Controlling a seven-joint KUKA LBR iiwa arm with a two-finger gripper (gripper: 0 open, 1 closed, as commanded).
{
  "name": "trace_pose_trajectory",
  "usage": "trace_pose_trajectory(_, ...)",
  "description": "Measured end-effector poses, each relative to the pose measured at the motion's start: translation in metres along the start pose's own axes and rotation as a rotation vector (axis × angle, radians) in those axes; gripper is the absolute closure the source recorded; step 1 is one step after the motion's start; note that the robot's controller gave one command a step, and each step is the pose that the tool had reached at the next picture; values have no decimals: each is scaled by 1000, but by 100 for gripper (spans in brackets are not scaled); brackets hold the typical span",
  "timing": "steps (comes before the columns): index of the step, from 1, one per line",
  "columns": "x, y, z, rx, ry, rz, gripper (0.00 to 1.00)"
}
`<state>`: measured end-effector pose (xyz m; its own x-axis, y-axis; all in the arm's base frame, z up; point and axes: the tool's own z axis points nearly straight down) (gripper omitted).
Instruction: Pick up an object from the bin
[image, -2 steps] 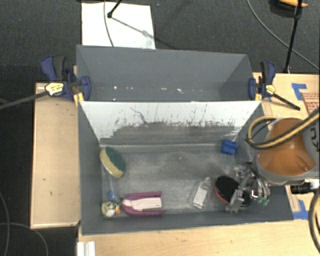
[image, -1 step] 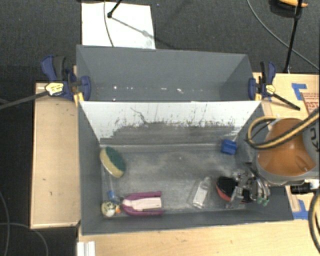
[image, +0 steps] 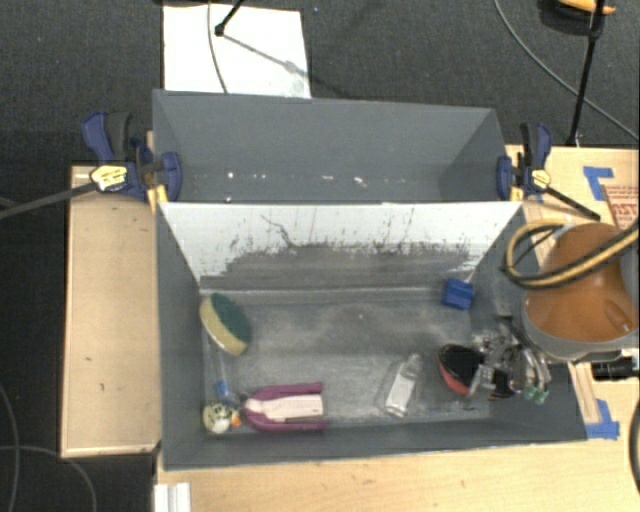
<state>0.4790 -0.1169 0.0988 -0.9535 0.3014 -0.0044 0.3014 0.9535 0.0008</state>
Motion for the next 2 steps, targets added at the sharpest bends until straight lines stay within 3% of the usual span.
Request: trace_pose_trajectory(2,-2,0,-64,0,0,-2,100)
